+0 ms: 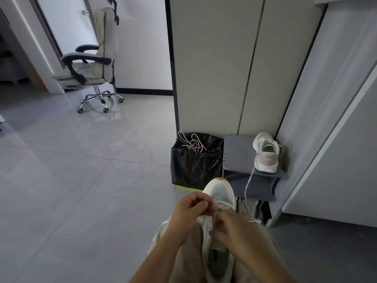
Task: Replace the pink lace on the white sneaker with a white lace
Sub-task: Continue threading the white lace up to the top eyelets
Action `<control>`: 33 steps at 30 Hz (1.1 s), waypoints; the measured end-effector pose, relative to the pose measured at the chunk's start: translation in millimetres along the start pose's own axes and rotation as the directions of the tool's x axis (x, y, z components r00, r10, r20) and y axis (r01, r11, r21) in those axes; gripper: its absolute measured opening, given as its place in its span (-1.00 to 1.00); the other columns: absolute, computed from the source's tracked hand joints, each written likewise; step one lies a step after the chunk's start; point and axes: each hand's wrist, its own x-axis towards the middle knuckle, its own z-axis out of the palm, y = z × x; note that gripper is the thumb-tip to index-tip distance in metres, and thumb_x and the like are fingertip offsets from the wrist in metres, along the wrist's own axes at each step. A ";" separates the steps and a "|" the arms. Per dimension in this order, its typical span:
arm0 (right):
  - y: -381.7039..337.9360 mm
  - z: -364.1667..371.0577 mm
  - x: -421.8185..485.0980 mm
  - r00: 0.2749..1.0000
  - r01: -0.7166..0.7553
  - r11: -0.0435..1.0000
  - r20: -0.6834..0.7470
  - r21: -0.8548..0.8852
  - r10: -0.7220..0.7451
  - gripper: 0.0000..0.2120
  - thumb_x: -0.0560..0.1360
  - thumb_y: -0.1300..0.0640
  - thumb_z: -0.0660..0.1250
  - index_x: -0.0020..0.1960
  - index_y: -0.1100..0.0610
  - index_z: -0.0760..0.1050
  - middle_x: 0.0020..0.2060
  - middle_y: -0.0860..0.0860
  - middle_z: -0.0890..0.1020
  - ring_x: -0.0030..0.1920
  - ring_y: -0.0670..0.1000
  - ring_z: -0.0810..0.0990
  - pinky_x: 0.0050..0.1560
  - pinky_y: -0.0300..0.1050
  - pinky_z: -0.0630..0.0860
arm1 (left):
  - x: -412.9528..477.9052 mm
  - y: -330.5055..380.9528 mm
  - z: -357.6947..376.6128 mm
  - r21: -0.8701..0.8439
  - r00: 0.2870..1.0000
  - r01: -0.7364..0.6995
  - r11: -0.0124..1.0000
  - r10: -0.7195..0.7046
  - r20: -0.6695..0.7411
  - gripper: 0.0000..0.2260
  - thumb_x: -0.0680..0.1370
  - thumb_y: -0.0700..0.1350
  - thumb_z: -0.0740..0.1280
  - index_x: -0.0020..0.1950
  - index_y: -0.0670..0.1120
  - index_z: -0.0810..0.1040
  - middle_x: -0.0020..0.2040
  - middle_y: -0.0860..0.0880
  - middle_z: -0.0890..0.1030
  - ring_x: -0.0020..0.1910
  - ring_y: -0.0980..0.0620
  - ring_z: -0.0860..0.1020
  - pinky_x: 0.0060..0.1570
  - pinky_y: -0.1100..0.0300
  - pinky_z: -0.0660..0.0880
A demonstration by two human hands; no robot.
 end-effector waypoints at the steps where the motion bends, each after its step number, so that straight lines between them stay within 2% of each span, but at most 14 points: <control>1: -0.1 -1.2 1.0 0.998 -0.049 0.994 -0.033 0.098 0.052 -0.79 0.45 -0.07 0.35 -0.08 -0.07 0.32 -0.18 -0.19 0.43 -0.16 -0.21 0.44 -0.25 -0.33 0.33 | 0.8 3.6 -1.7 -0.041 1.000 -0.014 0.999 0.014 0.003 -0.81 0.53 -0.43 0.18 -0.11 -0.27 0.57 -0.23 -0.15 0.62 -0.24 -0.04 0.62 -0.16 0.19 0.56; 3: 3.7 -3.9 3.4 0.993 -0.081 0.964 -0.061 0.252 0.099 -0.75 0.42 -0.03 0.41 -0.11 -0.05 0.33 -0.28 -0.17 0.45 -0.29 -0.21 0.44 -0.31 -0.30 0.34 | 1.5 13.0 -3.4 -0.100 0.998 -0.052 0.994 0.055 0.027 -0.81 0.53 -0.44 0.18 -0.12 -0.26 0.56 -0.23 -0.14 0.62 -0.25 -0.03 0.61 -0.17 0.18 0.55; 7: 7.6 -10.1 12.6 0.998 -0.051 0.897 0.001 0.438 0.057 -0.89 0.51 0.11 0.32 -0.15 0.13 0.52 -0.36 -0.02 0.61 -0.37 -0.15 0.53 -0.32 -0.32 0.42 | 3.2 31.1 3.5 -0.103 0.988 -0.132 0.986 0.139 0.063 -0.83 0.52 -0.41 0.22 -0.01 -0.23 0.55 -0.14 -0.10 0.62 -0.16 0.03 0.61 -0.11 0.25 0.53; 10: 13.4 -24.4 14.6 0.985 -0.100 0.624 -0.009 0.775 0.170 -0.85 0.54 0.21 0.25 -0.12 0.29 0.51 -0.40 0.04 0.64 -0.43 -0.10 0.52 -0.38 -0.27 0.42 | 3.2 35.0 1.7 0.080 0.987 -0.139 0.987 0.144 -0.063 -0.86 0.53 -0.26 0.31 0.04 -0.07 0.51 -0.09 -0.03 0.58 -0.18 0.10 0.55 -0.16 0.32 0.51; 13: 23.5 -32.7 14.4 0.966 -0.087 0.387 -0.017 0.918 0.257 -0.83 0.56 0.23 0.20 -0.08 0.33 0.48 -0.39 0.08 0.62 -0.42 -0.06 0.50 -0.33 -0.18 0.43 | -9.6 25.7 4.1 0.458 0.994 -0.072 0.886 0.024 0.108 -0.82 0.50 -0.02 0.36 0.07 0.03 0.46 -0.10 0.16 0.51 -0.28 0.24 0.49 -0.27 0.46 0.42; 15: 26.4 -32.5 13.3 0.965 -0.086 0.301 0.005 0.950 0.261 -0.84 0.56 0.25 0.18 -0.08 0.34 0.47 -0.40 0.10 0.61 -0.42 -0.06 0.49 -0.38 -0.24 0.45 | -20.5 14.7 11.6 0.621 0.983 -0.082 0.779 -0.040 0.180 -0.75 0.52 0.01 0.34 0.18 0.07 0.45 -0.09 0.25 0.48 -0.29 0.30 0.46 -0.30 0.58 0.35; 18: 28.7 -28.8 12.2 0.965 -0.106 0.177 0.058 0.978 0.255 -0.84 0.55 0.27 0.18 -0.13 0.32 0.46 -0.42 0.13 0.59 -0.46 -0.06 0.50 -0.46 -0.28 0.45 | -27.8 2.0 17.0 0.685 0.990 -0.099 0.722 0.002 0.141 -0.67 0.55 -0.03 0.29 0.31 0.14 0.39 -0.04 0.23 0.42 -0.24 0.29 0.41 -0.26 0.67 0.26; 20: 30.8 -27.8 11.9 0.965 -0.120 0.111 0.090 0.987 0.247 -0.85 0.55 0.28 0.17 -0.15 0.31 0.45 -0.43 0.15 0.58 -0.47 -0.05 0.50 -0.49 -0.27 0.44 | -27.6 -0.4 19.4 0.670 0.993 -0.107 0.735 0.040 0.115 -0.72 0.57 -0.06 0.27 0.27 0.12 0.44 -0.12 0.25 0.41 -0.25 0.30 0.41 -0.23 0.68 0.25; 22: 33.0 -28.2 12.1 0.960 -0.120 0.047 0.104 0.992 0.261 -0.85 0.54 0.30 0.17 -0.17 0.30 0.45 -0.45 0.15 0.57 -0.49 -0.05 0.49 -0.52 -0.26 0.42 | -26.5 0.5 21.9 0.589 0.996 -0.070 0.805 0.028 0.080 -0.84 0.56 -0.11 0.29 0.05 0.13 0.57 -0.22 0.27 0.43 -0.26 0.32 0.45 -0.21 0.60 0.30; 23: 33.9 -28.6 12.2 0.956 -0.119 0.020 0.109 0.993 0.271 -0.85 0.54 0.30 0.17 -0.18 0.29 0.45 -0.45 0.15 0.57 -0.50 -0.05 0.49 -0.53 -0.26 0.41 | -24.7 -1.5 21.1 0.536 0.998 -0.050 0.843 0.025 0.054 -0.79 0.55 -0.14 0.30 -0.11 0.20 0.57 -0.24 0.24 0.46 -0.25 0.33 0.47 -0.19 0.54 0.33; 25: 38.5 -29.0 11.8 0.949 -0.124 -0.001 0.119 0.992 0.293 -0.85 0.53 0.29 0.17 -0.19 0.27 0.45 -0.45 0.14 0.57 -0.50 -0.06 0.49 -0.53 -0.27 0.42 | -19.7 -7.5 16.8 0.482 1.000 -0.021 0.876 0.017 0.013 -0.74 0.55 -0.16 0.30 -0.22 0.20 0.52 -0.23 0.15 0.52 -0.26 0.27 0.49 -0.19 0.47 0.37; 28: 45.9 -27.6 9.2 0.942 -0.147 -0.059 0.158 0.987 0.296 -0.86 0.52 0.28 0.18 -0.19 0.26 0.44 -0.47 0.12 0.56 -0.51 -0.06 0.50 -0.55 -0.27 0.43 | -19.3 -10.0 14.4 0.476 0.996 -0.032 0.879 -0.010 0.085 -0.82 0.56 -0.18 0.26 -0.07 0.13 0.43 -0.20 0.13 0.56 -0.32 0.26 0.50 -0.23 0.46 0.42; 30: 45.4 -28.2 7.2 0.945 -0.158 -0.128 0.187 0.979 0.268 -0.93 0.46 0.26 0.21 -0.19 0.25 0.43 -0.47 0.12 0.55 -0.52 -0.06 0.48 -0.56 -0.26 0.42 | -20.6 -8.9 18.6 0.461 0.983 -0.060 0.885 -0.029 0.183 -0.74 0.53 -0.21 0.30 0.03 0.14 0.38 -0.14 0.17 0.54 -0.32 0.28 0.48 -0.19 0.45 0.45; 33: 41.9 -27.6 5.0 0.955 -0.177 -0.200 0.217 0.964 0.201 -0.88 0.31 0.22 0.35 -0.23 0.25 0.45 -0.48 0.14 0.52 -0.54 -0.04 0.46 -0.58 -0.25 0.39 | -19.0 -15.9 28.2 0.551 0.983 -0.089 0.830 -0.016 0.183 -0.75 0.51 -0.12 0.35 0.04 0.20 0.39 -0.18 0.16 0.52 -0.27 0.23 0.47 -0.15 0.46 0.42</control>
